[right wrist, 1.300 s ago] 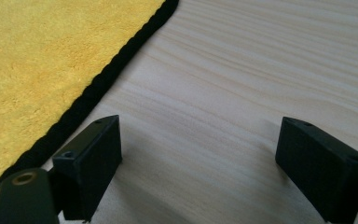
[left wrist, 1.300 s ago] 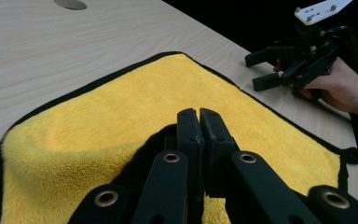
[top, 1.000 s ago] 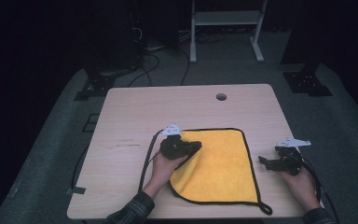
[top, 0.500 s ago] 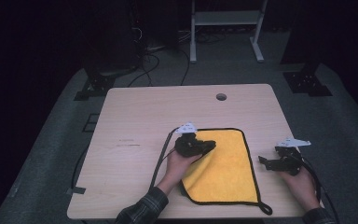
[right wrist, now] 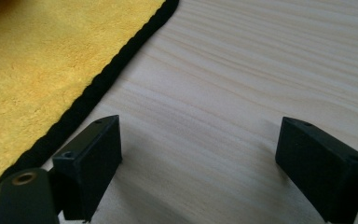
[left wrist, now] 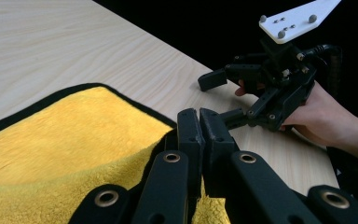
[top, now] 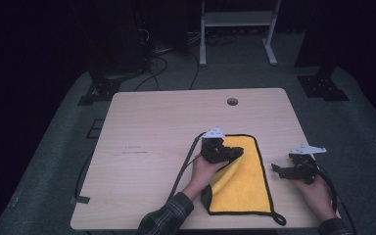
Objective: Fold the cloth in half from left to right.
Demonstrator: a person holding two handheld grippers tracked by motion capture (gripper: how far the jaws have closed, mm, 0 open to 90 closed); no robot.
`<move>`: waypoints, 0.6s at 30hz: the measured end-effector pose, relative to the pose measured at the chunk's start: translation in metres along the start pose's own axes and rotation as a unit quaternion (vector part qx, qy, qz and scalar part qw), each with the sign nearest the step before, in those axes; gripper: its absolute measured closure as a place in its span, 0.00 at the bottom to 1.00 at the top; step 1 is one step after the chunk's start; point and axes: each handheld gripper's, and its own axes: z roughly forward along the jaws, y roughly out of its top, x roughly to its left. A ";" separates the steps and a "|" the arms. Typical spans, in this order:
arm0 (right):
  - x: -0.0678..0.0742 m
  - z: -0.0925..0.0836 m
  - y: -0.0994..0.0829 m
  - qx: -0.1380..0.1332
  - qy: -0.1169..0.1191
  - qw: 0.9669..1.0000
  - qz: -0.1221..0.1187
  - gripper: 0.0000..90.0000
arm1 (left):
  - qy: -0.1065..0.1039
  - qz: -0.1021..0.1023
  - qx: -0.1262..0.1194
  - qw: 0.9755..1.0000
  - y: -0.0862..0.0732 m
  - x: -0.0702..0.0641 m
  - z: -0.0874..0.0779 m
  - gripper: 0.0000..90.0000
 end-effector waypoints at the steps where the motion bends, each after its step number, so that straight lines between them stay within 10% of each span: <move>1: 0.000 0.000 0.000 0.000 0.000 1.000 0.000 0.15 | -0.002 -0.002 0.000 1.000 0.001 0.000 0.002 0.97; 18: 0.000 0.000 0.000 -0.001 0.001 1.000 -0.002 0.15 | -0.012 0.001 0.026 1.000 0.008 -0.009 0.052 0.98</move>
